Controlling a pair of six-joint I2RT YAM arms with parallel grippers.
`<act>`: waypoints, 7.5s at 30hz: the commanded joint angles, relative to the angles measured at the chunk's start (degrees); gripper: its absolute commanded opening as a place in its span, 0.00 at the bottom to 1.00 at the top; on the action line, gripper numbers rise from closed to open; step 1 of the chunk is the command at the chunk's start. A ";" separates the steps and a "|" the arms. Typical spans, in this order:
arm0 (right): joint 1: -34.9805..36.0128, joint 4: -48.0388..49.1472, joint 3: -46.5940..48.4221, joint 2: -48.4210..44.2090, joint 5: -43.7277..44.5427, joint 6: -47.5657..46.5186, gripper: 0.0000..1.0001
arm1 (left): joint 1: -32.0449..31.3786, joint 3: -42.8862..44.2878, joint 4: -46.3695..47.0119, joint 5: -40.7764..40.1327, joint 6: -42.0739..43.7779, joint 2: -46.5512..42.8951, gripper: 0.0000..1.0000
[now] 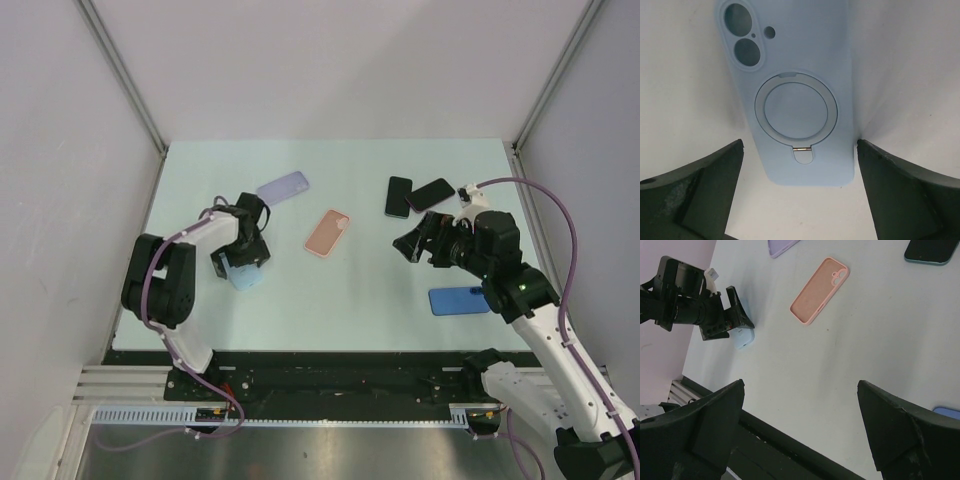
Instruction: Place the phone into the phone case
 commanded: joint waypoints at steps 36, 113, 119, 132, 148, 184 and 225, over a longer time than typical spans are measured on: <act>16.15 41.73 -13.01 21.96 -5.77 22.33 0.67 | -18.63 -35.64 46.61 50.67 -2.38 -43.20 0.59; -5.27 10.82 32.94 67.21 49.23 9.31 0.91 | -19.61 -12.62 6.90 8.39 21.00 -56.22 1.00; -7.57 -0.87 48.37 77.76 51.17 17.92 0.93 | -19.61 -12.62 6.90 8.48 21.00 -56.22 1.00; -8.35 -19.17 69.70 92.10 53.56 30.32 1.00 | -19.61 -12.71 7.07 7.68 21.00 -56.48 1.00; -9.85 -18.81 69.95 95.17 50.13 32.26 0.98 | -19.52 -12.80 7.16 6.89 20.91 -55.86 1.00; -0.98 5.52 16.81 59.94 34.58 3.35 0.45 | -19.25 -12.89 6.81 4.96 20.65 -57.80 1.00; 33.56 12.03 0.70 45.87 42.74 30.50 0.45 | -19.34 -13.15 6.72 3.99 19.95 -58.94 1.00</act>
